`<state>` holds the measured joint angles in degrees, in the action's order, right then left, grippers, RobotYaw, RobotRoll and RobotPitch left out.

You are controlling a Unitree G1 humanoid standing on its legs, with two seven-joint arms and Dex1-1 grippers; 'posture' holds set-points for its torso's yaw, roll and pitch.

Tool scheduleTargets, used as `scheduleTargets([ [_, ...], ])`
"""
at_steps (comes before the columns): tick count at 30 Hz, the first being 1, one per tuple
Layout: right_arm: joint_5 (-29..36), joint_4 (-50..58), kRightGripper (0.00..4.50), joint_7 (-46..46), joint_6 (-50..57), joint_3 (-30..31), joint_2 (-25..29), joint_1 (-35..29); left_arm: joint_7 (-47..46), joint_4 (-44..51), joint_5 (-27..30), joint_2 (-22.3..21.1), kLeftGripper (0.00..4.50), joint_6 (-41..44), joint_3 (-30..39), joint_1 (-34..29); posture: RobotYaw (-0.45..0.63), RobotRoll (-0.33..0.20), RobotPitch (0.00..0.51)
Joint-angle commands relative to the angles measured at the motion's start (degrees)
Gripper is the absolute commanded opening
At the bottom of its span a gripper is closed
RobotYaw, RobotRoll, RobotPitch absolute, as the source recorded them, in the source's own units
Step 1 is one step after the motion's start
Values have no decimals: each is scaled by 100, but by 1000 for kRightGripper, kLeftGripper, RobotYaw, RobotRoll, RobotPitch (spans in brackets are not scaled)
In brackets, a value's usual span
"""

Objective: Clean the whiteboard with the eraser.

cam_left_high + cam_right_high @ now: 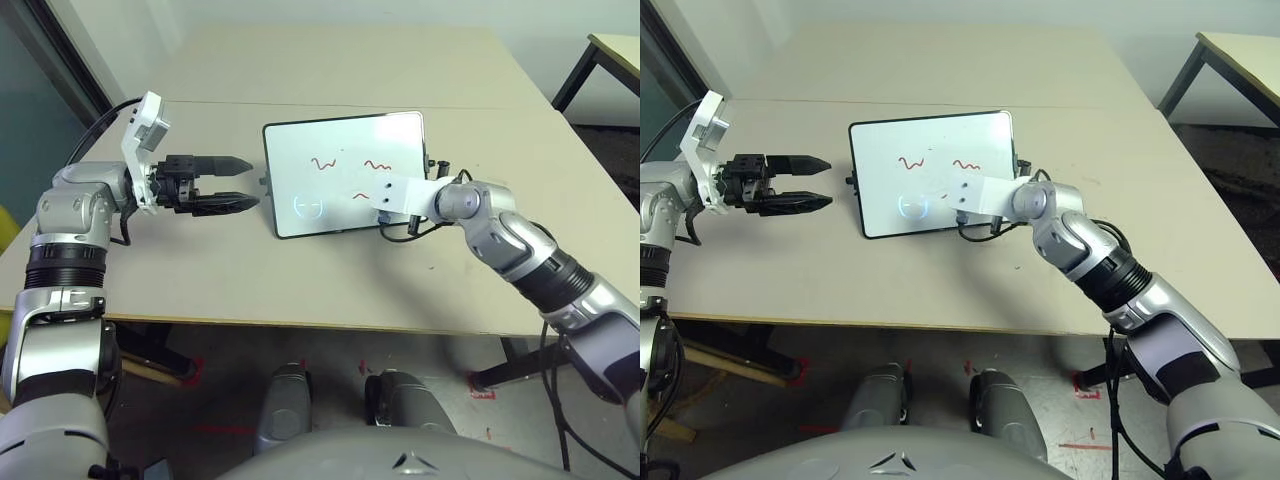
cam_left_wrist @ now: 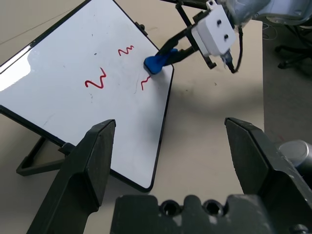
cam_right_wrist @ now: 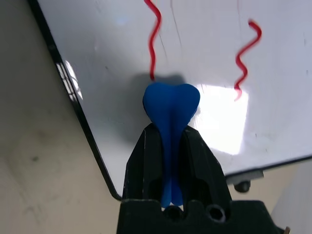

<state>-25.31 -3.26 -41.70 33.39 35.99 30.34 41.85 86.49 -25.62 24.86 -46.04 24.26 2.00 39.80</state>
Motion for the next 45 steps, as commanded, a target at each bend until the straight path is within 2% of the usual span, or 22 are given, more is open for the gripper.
scheduleTargets([
  [1,-201,-84,297,-122,-132,159,-139,-20,-12,5,-18,-10,4500,-25,42,48,256,0,28],
  [15,-595,-523,297,-145,-458,229,-935,217,-84,44,-3,-7,4500,-35,79,38,279,0,19],
  [20,-693,-631,296,-155,-522,177,-1017,200,-97,50,4,-17,4500,-46,102,22,283,0,17],
  [26,-745,-706,297,-181,-505,-27,-774,153,-89,-10,-16,-3,4500,-77,83,65,263,0,16],
  [41,-722,-701,296,-197,-483,-630,219,-86,23,-479,-166,205,4500,-294,-111,452,211,0,23],
  [45,-694,-717,296,-199,-522,-728,317,-72,69,-582,-197,232,4500,-351,-129,516,207,0,22],
])
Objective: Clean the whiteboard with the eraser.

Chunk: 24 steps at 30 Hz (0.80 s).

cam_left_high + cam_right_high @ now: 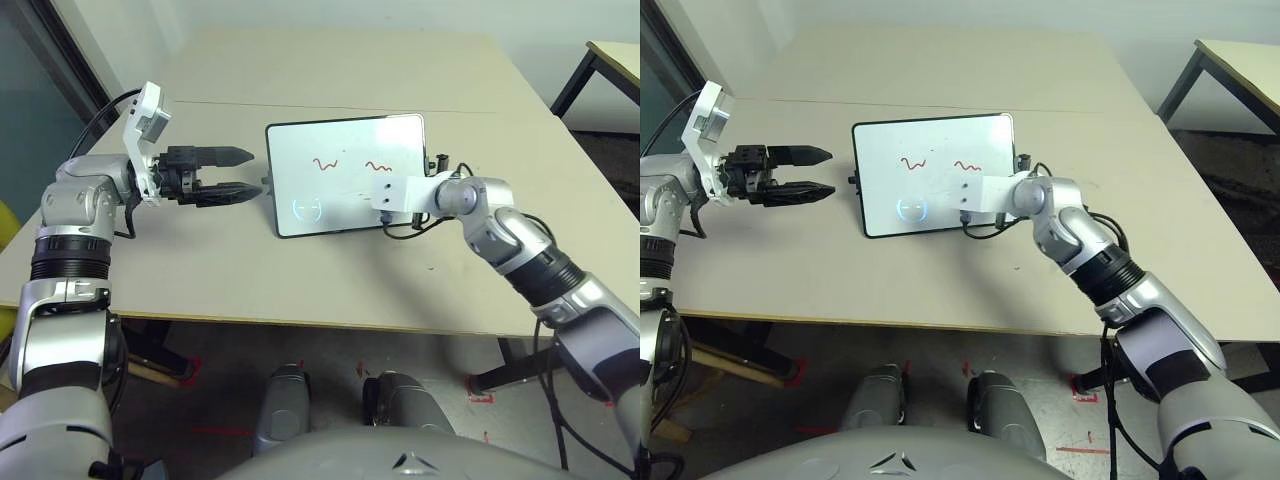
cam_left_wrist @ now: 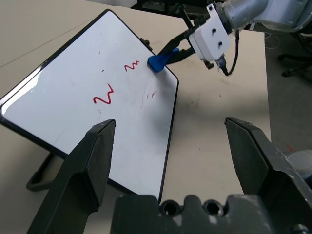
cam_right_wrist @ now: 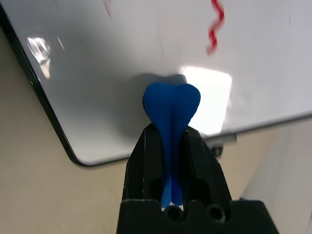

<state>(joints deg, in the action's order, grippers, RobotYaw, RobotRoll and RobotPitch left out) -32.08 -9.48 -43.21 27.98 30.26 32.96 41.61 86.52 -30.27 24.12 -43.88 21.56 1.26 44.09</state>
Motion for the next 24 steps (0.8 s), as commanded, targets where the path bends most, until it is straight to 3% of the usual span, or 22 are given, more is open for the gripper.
scheduleTargets([
  [1,-23,-90,296,-43,12,-147,48,-45,71,-132,-128,20,4500,-89,-55,95,207,0,22],
  [24,-652,-379,296,-37,-705,657,-1129,-22,5,0,-94,-62,4500,-47,63,-42,241,0,17],
])
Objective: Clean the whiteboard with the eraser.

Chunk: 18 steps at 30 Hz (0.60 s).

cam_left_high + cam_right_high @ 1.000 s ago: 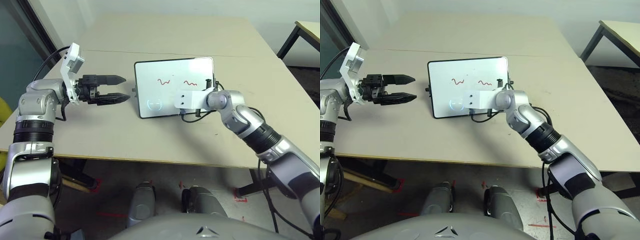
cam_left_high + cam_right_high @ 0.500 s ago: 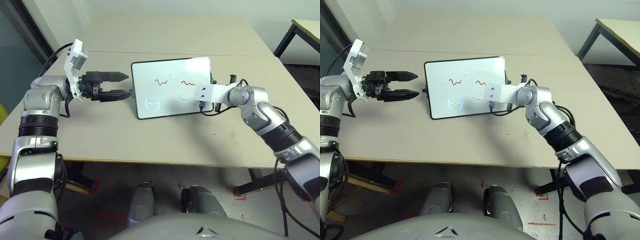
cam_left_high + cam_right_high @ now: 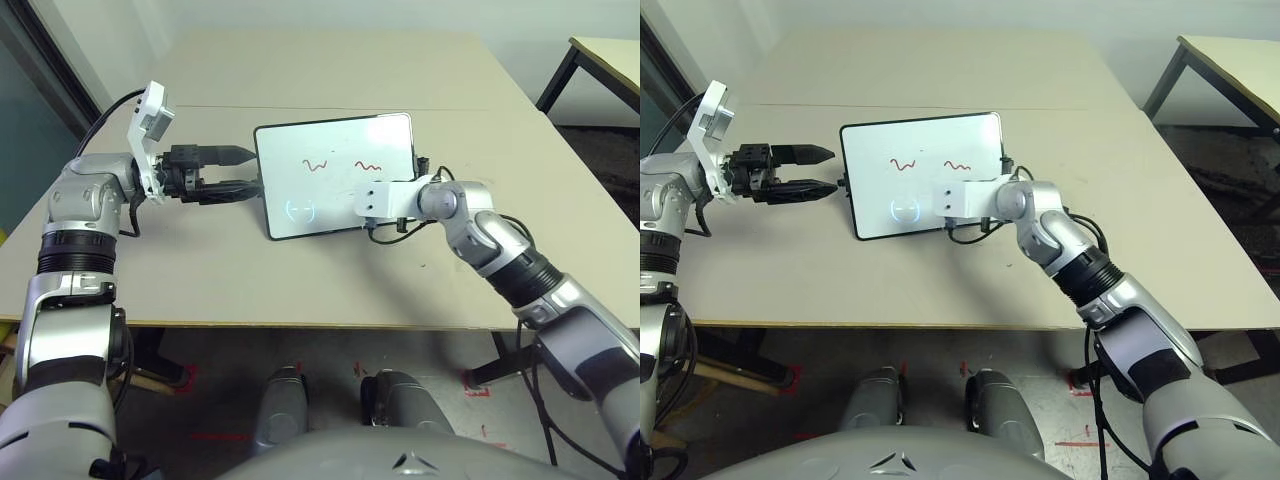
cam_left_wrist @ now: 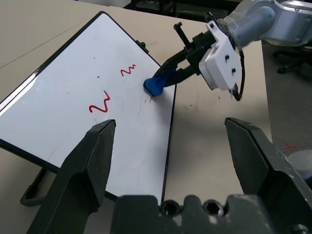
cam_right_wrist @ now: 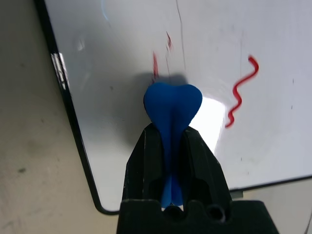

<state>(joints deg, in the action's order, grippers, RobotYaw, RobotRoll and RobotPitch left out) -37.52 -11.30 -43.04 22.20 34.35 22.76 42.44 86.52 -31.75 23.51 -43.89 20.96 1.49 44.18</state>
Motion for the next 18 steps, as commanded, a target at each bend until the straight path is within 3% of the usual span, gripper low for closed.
scheduleTargets([
  [1,-135,-233,296,-41,-157,272,-147,-99,2,157,-30,-62,4500,19,43,-58,241,0,17],
  [10,-368,-455,296,29,-349,336,-460,-17,-18,219,-25,-36,4500,45,49,-78,242,0,16],
  [18,-220,-630,296,336,-439,-139,-491,234,-24,261,-15,-37,4500,61,53,-110,241,0,19],
])
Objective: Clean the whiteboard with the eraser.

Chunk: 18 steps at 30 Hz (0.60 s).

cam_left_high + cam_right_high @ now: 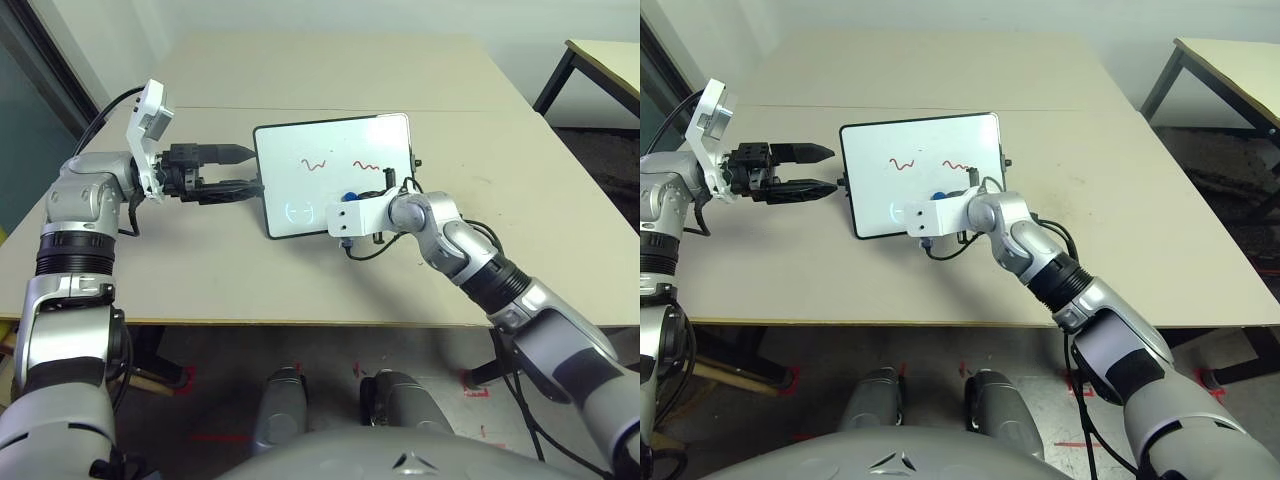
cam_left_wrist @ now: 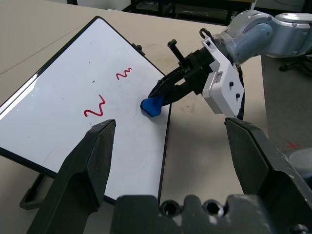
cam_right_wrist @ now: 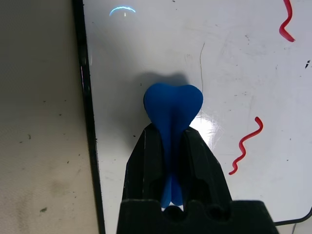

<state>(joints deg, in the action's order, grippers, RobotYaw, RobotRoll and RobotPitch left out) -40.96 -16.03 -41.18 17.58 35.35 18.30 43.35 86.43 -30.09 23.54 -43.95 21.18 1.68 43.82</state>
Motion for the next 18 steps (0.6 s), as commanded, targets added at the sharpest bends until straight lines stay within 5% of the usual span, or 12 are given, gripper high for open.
scheduleTargets([
  [1,167,-150,296,187,39,-338,-33,225,-15,90,-20,-27,4500,33,32,-74,241,0,19],
  [10,1053,724,296,-395,708,-1518,426,598,-22,171,8,-53,4500,59,69,-173,241,0,31],
  [18,1123,967,296,-769,500,-1514,1489,81,-33,221,9,-50,4500,98,85,-218,240,0,41],
])
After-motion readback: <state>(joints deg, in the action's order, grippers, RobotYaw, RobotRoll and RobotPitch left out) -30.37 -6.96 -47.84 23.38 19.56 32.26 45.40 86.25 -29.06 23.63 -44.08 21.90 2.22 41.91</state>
